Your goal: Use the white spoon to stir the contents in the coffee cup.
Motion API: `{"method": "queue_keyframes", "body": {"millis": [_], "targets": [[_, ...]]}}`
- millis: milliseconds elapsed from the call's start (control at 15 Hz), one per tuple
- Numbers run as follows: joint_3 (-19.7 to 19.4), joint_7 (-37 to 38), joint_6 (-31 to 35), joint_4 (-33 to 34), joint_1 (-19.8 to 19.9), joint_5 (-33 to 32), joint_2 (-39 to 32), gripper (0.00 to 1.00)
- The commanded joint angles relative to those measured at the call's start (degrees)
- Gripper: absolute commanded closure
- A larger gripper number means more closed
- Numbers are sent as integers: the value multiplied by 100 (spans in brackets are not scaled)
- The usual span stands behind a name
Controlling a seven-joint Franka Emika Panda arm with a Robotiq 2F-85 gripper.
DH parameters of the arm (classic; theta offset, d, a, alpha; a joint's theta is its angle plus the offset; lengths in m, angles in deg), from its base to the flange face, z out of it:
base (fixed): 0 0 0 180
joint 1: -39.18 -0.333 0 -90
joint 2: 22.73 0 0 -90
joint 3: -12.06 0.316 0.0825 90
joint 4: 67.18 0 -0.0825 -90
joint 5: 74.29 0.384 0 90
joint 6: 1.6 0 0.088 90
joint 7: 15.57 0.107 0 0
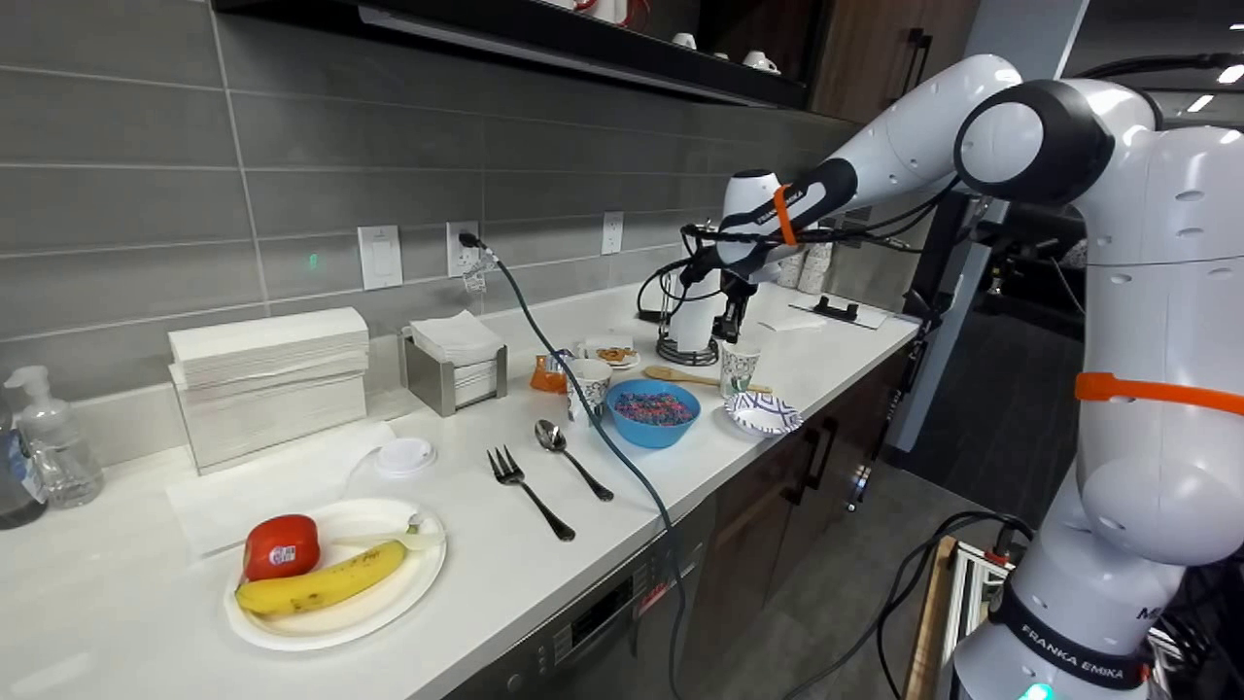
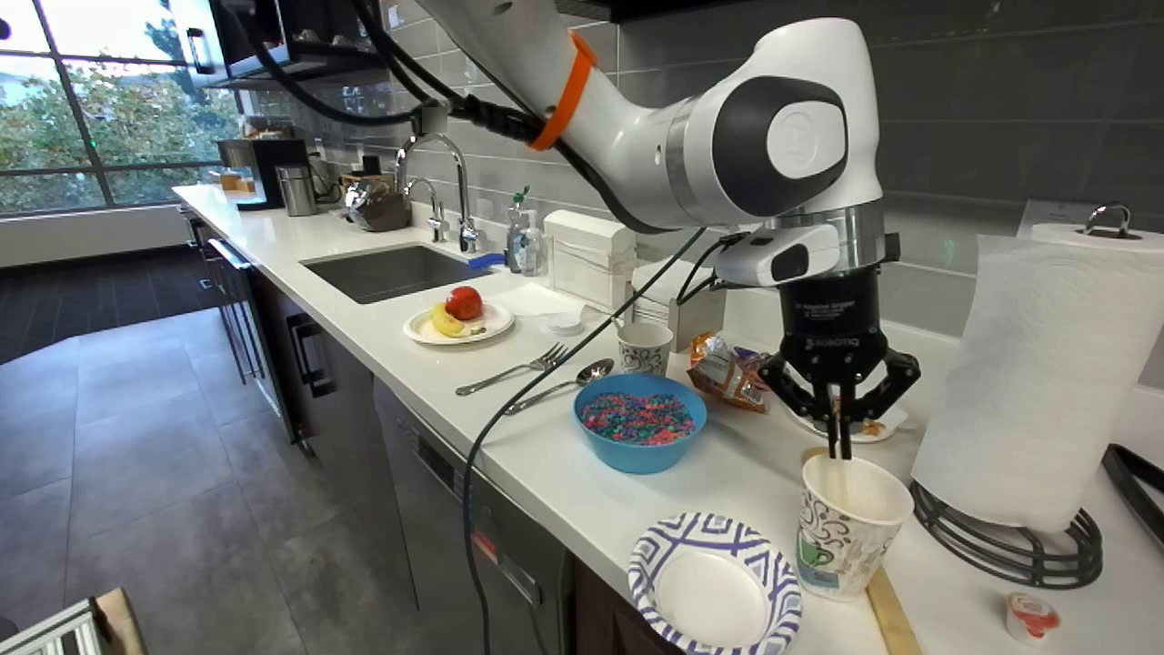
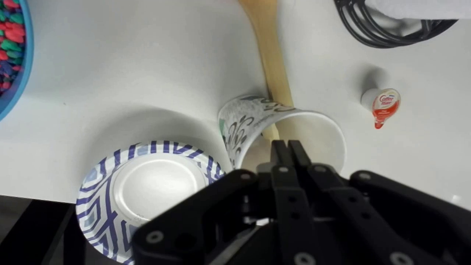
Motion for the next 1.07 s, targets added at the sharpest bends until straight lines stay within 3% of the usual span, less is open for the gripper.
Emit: {"method": "queue_keyframes", "body": {"millis": [0,533,1000], "targets": [[53,-240,-95,-67,21,138,3,99],[10,-335,-1053,59,-13,7,57,99],[-83,18,-147,-132,-54,-344,93,99]]}}
